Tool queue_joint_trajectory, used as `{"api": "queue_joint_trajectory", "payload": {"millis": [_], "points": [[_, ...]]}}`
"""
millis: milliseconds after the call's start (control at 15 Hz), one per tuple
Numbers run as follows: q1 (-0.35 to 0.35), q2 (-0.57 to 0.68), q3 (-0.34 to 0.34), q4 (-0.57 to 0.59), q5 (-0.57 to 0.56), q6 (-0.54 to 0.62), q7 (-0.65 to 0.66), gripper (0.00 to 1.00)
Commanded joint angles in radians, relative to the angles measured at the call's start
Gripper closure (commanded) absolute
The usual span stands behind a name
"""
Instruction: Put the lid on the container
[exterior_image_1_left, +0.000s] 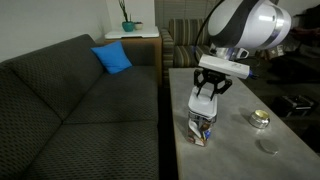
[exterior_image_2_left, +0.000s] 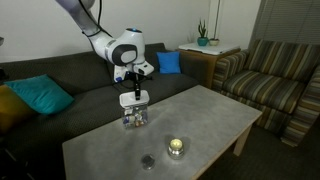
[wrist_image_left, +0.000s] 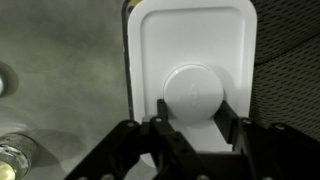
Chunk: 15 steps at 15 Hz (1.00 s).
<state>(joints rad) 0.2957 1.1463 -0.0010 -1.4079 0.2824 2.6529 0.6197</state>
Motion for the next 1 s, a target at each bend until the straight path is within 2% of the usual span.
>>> {"api": "queue_joint_trajectory", "payload": {"millis": [0,400,733,800,867,933], "points": [[0.038,-0.004,-0.042,-0.038,-0.029,-0.014,0.073,0.74],[0.065,0.007,-0.068,-0.056,-0.075,-0.054,0.179,0.74],[0.063,0.036,-0.066,-0.006,-0.116,-0.126,0.224,0.74],[0.064,0.039,-0.064,-0.004,-0.125,-0.125,0.223,0.39],[0.064,0.035,-0.062,-0.007,-0.130,-0.125,0.221,0.22],[0.065,0.029,-0.062,-0.016,-0.137,-0.120,0.217,0.16]]}}
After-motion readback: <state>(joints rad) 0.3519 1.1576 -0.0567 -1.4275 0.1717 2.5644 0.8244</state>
